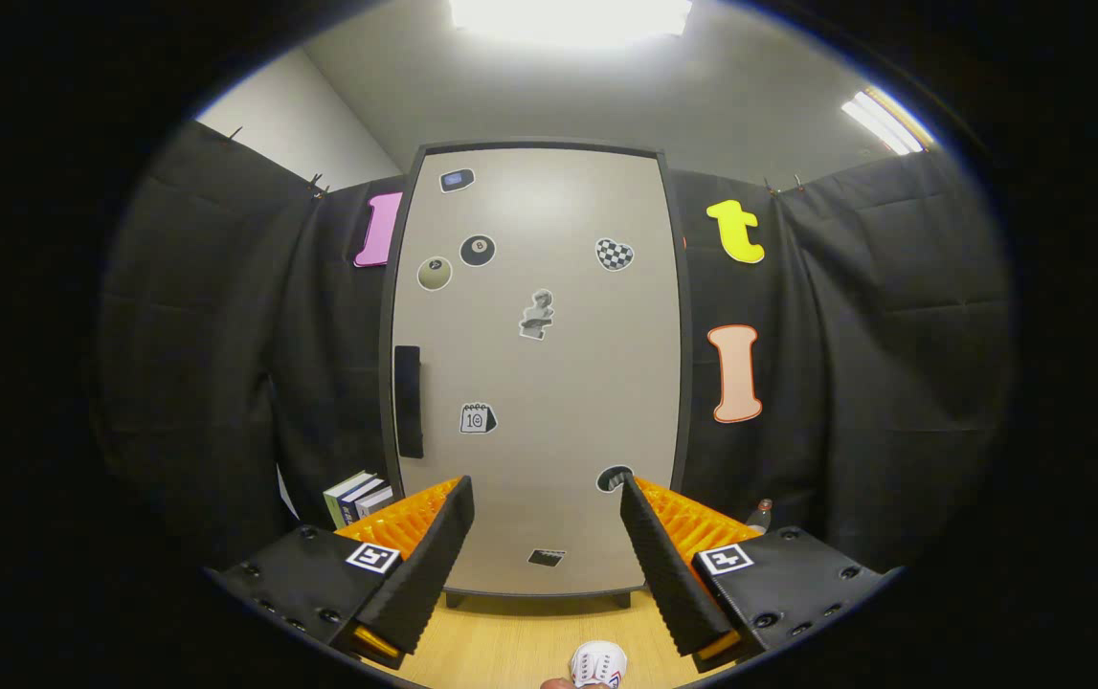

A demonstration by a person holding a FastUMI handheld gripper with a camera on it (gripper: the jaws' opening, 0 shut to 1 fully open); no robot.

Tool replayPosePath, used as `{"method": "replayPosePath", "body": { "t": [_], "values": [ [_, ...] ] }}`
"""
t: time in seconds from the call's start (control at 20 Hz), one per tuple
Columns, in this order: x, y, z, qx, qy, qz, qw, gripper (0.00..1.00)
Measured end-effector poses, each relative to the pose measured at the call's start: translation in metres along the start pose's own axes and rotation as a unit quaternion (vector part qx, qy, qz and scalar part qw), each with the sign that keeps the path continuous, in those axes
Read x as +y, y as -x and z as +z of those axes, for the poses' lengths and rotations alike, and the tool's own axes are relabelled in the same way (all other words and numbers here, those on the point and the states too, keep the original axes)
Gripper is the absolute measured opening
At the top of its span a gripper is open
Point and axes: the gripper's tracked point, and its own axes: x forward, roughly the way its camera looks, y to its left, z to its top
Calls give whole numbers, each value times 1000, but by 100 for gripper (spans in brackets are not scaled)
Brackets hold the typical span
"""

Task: Open the shoe cabinet door, grab the shoes and put them into the shoe cabinet, then close the shoe cabinet door.

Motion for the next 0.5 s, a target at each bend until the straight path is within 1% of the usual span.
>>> {"method": "replayPosePath", "body": {
  "t": [0.3, 0.5],
  "values": [
    [3, -3, 4, 6, -6, 4, 1000, 97],
    [10, -8, 0, 20, 3, 12, 1000, 97]
  ]
}}
